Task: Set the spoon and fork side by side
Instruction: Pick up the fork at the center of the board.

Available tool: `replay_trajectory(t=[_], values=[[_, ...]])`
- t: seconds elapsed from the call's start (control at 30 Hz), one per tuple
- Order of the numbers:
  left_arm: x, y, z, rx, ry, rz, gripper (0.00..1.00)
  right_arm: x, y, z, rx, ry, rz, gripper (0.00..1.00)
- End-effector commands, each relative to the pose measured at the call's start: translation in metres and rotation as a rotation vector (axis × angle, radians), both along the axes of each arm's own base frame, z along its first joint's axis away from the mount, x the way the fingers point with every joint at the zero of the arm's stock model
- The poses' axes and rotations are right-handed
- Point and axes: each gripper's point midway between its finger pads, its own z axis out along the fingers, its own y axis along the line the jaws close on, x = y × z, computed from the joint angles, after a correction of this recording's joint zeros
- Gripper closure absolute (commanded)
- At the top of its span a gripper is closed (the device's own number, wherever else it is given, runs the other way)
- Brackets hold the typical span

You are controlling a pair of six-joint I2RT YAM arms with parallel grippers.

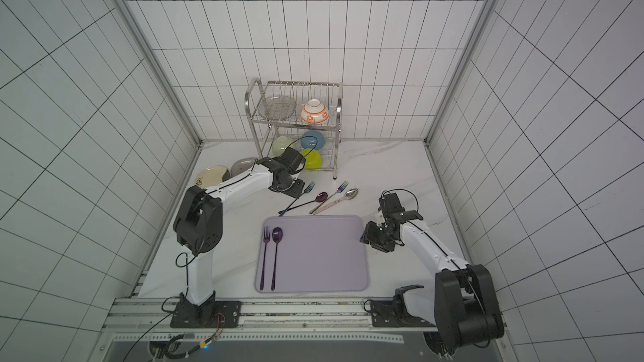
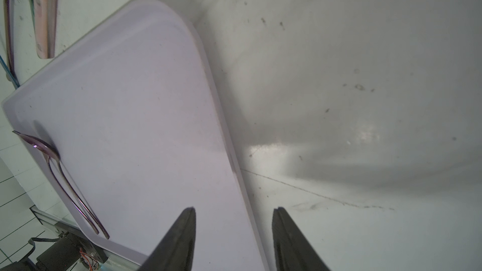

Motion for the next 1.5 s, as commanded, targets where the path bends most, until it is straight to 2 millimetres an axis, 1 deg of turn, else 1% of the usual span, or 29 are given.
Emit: replay_trajectory(t=[0.0,0.13,0.23,0.33,0.43,0.57,0.77,0.87,1.03,1.13,1.27,1.37,1.47], values=[[0.002,-0.011,-0.010,-0.021,0.052,-0.073,0.39,-0.007,0.002,-0.004,0.004,0.017,0.018,0.50],[0.002,-0.012,-0.027,-0.009,0.086,-0.086,0.42,-0.007,0.002,-0.009,0.002,0.028,0.013,0.50],[0.001,-0.011,-0.037,-0.010,0.115,-0.090,0.45,-0.008,0.002,-0.012,0.002,0.041,0.017,0.50],[-0.003,-0.015,-0.045,-0.025,0.141,-0.103,0.47,-0.008,0.002,-0.012,-0.001,0.044,0.020,0.50],[-0.003,-0.014,-0.052,-0.015,0.148,-0.102,0.48,-0.007,0.002,-0.013,-0.002,0.046,0.020,0.50],[0.002,-0.012,-0.060,0.007,0.148,-0.088,0.53,-0.008,0.002,-0.013,-0.006,0.052,0.022,0.50],[0.000,-0.018,-0.070,0.039,0.156,-0.102,0.60,-0.012,0.000,-0.017,-0.012,0.063,0.023,0.50],[-0.001,-0.019,-0.071,0.049,0.153,-0.105,0.64,-0.012,0.000,-0.017,-0.013,0.062,0.022,0.50],[0.000,-0.018,-0.068,0.055,0.141,-0.102,0.75,-0.011,0.000,-0.018,-0.015,0.062,0.019,0.50],[0.003,-0.015,-0.063,0.064,0.113,-0.096,0.79,-0.012,-0.001,-0.019,-0.015,0.063,0.015,0.50],[0.006,-0.008,-0.057,0.091,0.073,-0.091,0.88,-0.011,-0.001,-0.019,-0.015,0.062,0.011,0.50],[0.009,-0.002,-0.051,0.112,0.046,-0.084,0.92,-0.011,0.000,-0.019,-0.015,0.061,0.010,0.50],[0.014,0.004,-0.043,0.136,0.006,-0.071,1.00,-0.010,0.000,-0.018,-0.013,0.058,0.008,0.50]])
